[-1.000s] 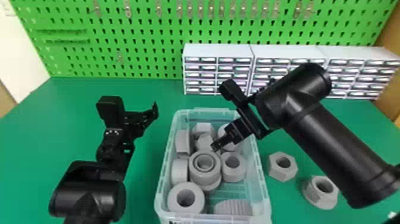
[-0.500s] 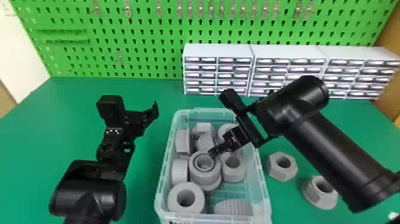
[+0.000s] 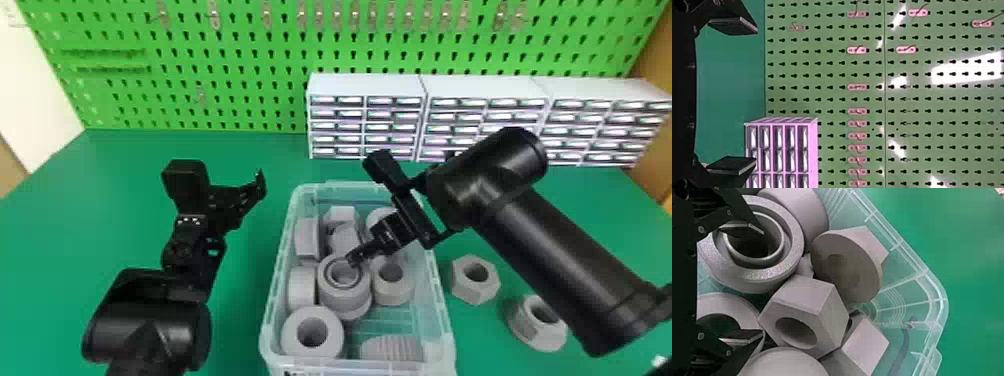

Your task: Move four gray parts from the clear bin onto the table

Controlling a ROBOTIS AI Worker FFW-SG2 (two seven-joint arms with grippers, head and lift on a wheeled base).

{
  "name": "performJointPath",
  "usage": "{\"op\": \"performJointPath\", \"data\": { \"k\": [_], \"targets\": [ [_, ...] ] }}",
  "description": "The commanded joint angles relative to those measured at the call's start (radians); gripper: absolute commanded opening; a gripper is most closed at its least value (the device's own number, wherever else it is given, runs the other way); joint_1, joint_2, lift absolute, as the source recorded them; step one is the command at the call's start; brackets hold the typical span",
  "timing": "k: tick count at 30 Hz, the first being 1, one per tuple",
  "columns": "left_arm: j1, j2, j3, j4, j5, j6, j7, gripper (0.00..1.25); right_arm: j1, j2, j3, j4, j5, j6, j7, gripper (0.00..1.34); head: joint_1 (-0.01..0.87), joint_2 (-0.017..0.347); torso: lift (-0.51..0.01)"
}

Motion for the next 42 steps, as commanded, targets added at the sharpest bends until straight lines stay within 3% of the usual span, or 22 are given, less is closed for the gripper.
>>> {"op": "performJointPath", "data": {
  "k": [1,33,36,42],
  "targets": [
    [-0.002,0.003,-0.003,0.0,0.0,0.0,0.001,1.13,0.0,0.0,0.01,0.005,-0.018,-0.009,-0.004,0.96,0.693,0.072,-0.052],
    [-0.017,0.04,-0.038,0.0,0.038,-0.009,0.033,1.13,0.007,0.002,0.036,0.045,-0.052,-0.033,-0.018,0.96,0.693,0.072,-0.052],
    [-0.017,0.04,-0.038,0.0,0.04,-0.009,0.035,1.13,0.007,0.002,0.036,0.048,-0.052,-0.032,-0.019,0.9,0.693,0.072,-0.052],
    [-0.017,0.041,-0.038,0.0,0.041,-0.011,0.036,1.13,0.004,0.002,0.036,0.048,-0.052,-0.027,-0.019,0.58,0.693,0.072,-0.052]
  ]
}}
